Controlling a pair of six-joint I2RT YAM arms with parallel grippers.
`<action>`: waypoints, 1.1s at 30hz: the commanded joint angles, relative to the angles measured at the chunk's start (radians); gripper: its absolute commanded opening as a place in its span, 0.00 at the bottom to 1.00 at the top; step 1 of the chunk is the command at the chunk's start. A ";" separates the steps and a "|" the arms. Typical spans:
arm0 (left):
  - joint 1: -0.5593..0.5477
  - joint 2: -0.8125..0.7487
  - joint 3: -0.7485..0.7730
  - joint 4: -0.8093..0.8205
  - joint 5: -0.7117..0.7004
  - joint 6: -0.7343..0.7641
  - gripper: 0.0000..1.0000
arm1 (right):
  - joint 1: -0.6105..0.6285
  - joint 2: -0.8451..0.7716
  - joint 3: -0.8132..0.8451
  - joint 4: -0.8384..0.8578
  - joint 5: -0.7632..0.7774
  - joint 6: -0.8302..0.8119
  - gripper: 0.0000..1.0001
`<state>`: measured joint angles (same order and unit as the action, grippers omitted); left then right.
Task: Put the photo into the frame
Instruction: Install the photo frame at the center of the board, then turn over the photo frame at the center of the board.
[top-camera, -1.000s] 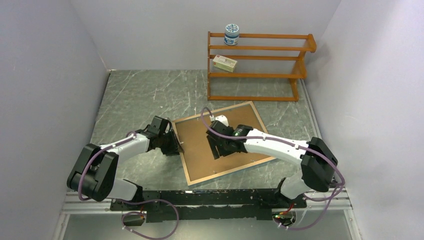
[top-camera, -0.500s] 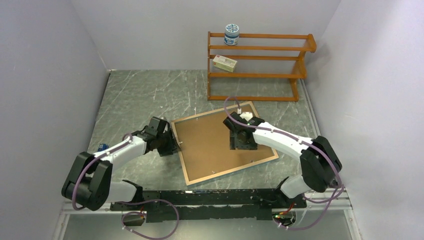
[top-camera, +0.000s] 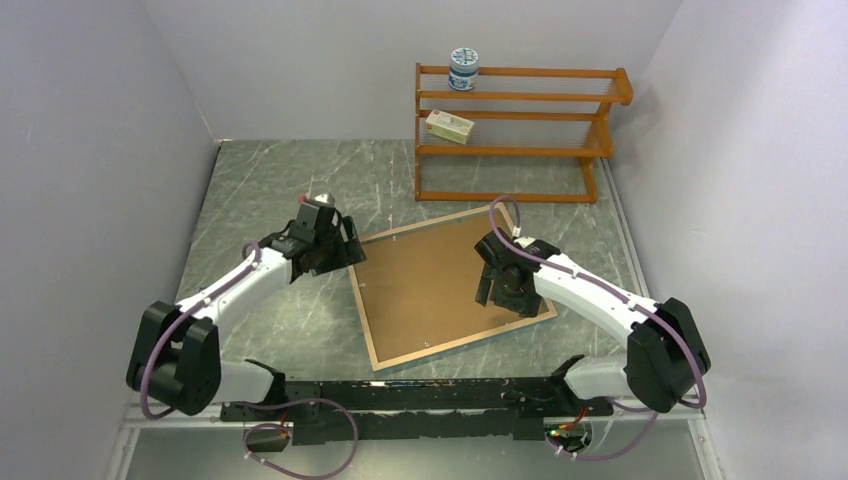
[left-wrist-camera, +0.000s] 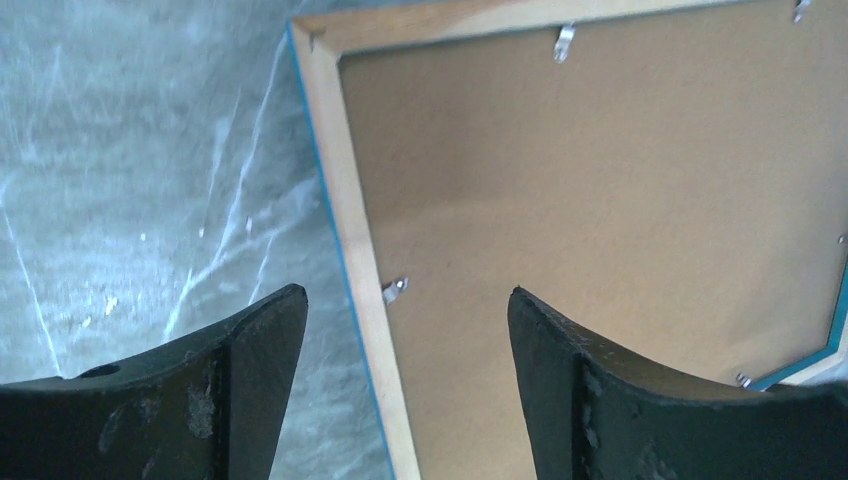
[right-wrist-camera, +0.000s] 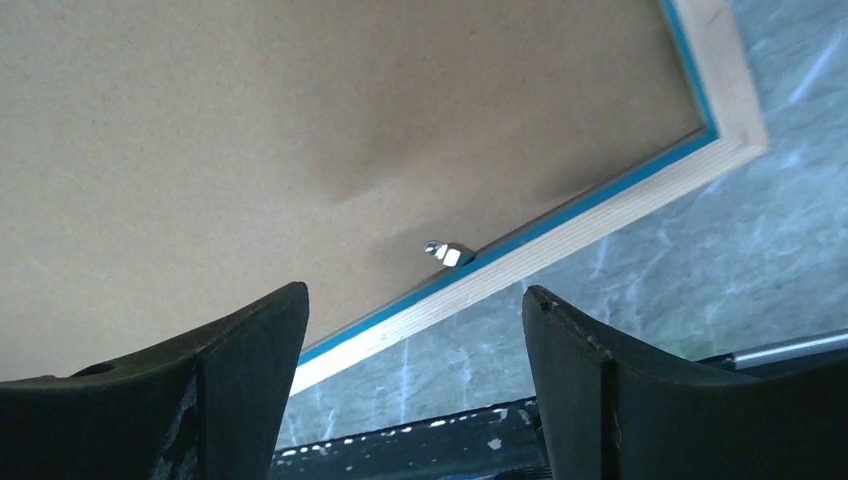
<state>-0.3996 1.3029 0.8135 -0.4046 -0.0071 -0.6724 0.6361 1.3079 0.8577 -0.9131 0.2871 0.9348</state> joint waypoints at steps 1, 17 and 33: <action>0.002 0.058 0.083 0.032 -0.039 0.032 0.78 | -0.004 -0.015 -0.007 0.082 -0.117 -0.043 0.80; 0.061 -0.124 0.072 -0.242 -0.351 -0.190 0.77 | 0.399 0.467 0.530 0.030 -0.035 -0.275 0.74; 0.120 -0.635 0.055 -0.604 -0.664 -0.419 0.81 | 0.519 0.882 1.043 0.017 -0.152 -0.323 0.56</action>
<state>-0.2836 0.7353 0.8883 -0.9321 -0.6106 -1.0191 1.1172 2.1620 1.8107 -0.8413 0.1383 0.6353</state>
